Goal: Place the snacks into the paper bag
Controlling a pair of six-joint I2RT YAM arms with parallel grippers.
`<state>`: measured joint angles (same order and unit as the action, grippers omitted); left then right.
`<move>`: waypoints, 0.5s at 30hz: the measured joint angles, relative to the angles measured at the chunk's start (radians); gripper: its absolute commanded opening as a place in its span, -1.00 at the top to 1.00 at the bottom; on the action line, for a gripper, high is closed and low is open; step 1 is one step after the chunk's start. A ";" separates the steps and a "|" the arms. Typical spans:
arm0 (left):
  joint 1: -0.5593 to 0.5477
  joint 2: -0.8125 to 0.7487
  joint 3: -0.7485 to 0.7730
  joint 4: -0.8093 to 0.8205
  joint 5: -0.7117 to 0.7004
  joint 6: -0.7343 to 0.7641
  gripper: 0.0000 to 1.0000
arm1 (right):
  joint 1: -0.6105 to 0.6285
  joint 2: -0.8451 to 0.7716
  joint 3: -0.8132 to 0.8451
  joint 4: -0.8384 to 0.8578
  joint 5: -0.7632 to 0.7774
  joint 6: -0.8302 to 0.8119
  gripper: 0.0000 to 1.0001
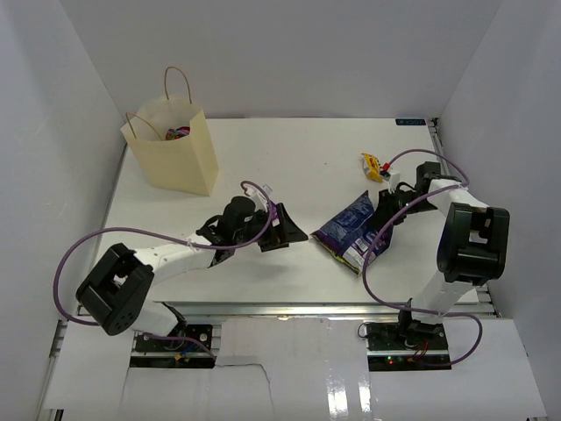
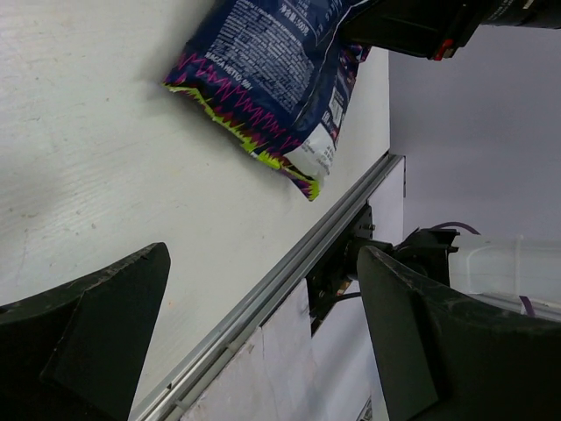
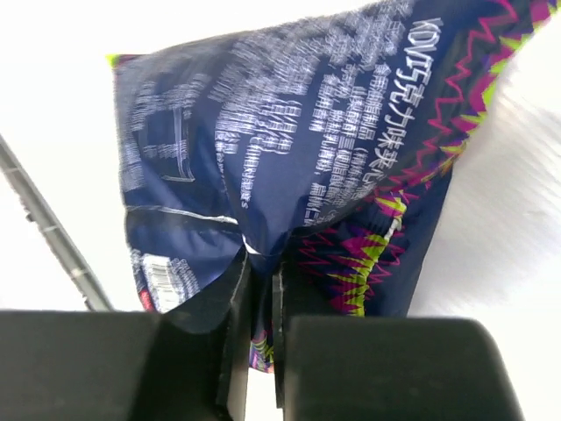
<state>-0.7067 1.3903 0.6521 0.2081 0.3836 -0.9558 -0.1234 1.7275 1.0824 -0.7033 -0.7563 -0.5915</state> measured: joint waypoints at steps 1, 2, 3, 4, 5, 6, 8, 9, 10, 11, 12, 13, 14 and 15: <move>-0.005 0.014 0.009 0.008 0.000 -0.001 -0.96 | 0.000 -0.011 -0.004 -0.006 -0.017 -0.003 0.84; -0.010 0.032 0.021 0.017 0.001 -0.003 -0.96 | 0.000 -0.021 -0.006 -0.012 -0.037 -0.003 0.85; -0.016 0.053 0.033 0.030 0.002 -0.003 -0.96 | 0.000 -0.032 -0.006 -0.022 -0.058 -0.005 0.85; -0.020 0.074 0.045 0.040 0.004 -0.003 -0.96 | 0.000 -0.044 -0.006 -0.032 -0.085 -0.004 0.85; -0.024 0.098 0.057 0.050 0.007 -0.004 -0.96 | 0.000 -0.055 -0.006 -0.041 -0.113 -0.003 0.84; -0.029 0.121 0.069 0.060 0.011 -0.004 -0.96 | 0.000 -0.065 -0.006 -0.050 -0.142 0.000 0.85; -0.035 0.163 0.093 0.068 0.020 -0.003 -0.96 | 0.001 -0.080 -0.006 -0.063 -0.192 0.006 0.85; -0.038 0.181 0.105 0.070 0.024 -0.001 -0.96 | 0.002 -0.088 -0.006 -0.070 -0.218 0.008 0.85; -0.041 0.201 0.121 0.072 0.028 0.006 -0.96 | 0.003 -0.094 -0.004 -0.082 -0.246 0.009 0.85; -0.042 0.217 0.135 0.073 0.029 0.016 -0.96 | 0.004 -0.098 0.001 -0.096 -0.268 0.006 0.85; -0.043 0.225 0.145 0.074 0.029 0.030 -0.96 | 0.005 -0.099 0.008 -0.111 -0.288 0.003 0.85; -0.043 0.230 0.156 0.075 0.029 0.053 -0.96 | 0.006 -0.099 0.021 -0.130 -0.307 0.000 0.85; -0.043 0.231 0.165 0.076 0.029 0.075 -0.96 | 0.007 -0.099 0.037 -0.148 -0.322 -0.007 0.85; -0.043 0.231 0.174 0.077 0.028 0.099 -0.96 | 0.007 -0.099 0.058 -0.168 -0.340 -0.017 0.85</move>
<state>-0.7502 1.6215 0.8265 0.2855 0.4118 -0.8570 -0.1165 1.6283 1.1400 -0.8715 -1.0966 -0.6086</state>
